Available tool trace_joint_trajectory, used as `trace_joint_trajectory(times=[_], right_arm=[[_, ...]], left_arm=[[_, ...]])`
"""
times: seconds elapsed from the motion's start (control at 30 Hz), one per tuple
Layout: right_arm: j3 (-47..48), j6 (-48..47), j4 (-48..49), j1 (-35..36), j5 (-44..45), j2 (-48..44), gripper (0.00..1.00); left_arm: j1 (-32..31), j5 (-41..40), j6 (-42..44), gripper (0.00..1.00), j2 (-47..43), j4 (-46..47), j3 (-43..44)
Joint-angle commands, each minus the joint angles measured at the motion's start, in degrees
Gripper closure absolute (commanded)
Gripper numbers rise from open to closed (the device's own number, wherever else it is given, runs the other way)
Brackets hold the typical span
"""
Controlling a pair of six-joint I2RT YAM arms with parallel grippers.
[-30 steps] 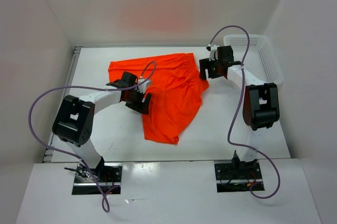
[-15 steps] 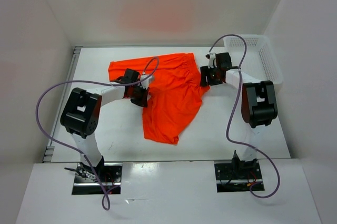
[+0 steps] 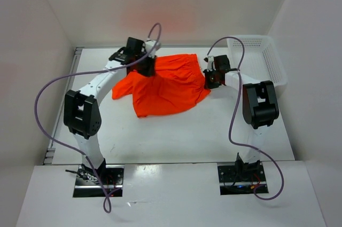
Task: Fold and stack the shorts
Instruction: Flatten the shorts out
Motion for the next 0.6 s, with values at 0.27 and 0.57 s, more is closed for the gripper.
trace_joint_trajectory(times=[0.27, 0.57], right_arm=[[1.54, -1.07, 1.9, 2.43, 1.35, -0.94, 1.0], [2.16, -2.12, 1.91, 2.43, 1.35, 0.12, 1.0]], left_arm=[[-10.0, 10.4, 0.3, 0.25, -1.13, -10.21, -4.55], [-2.69, -2.45, 0.3, 0.4, -1.67, -0.29, -7.0]])
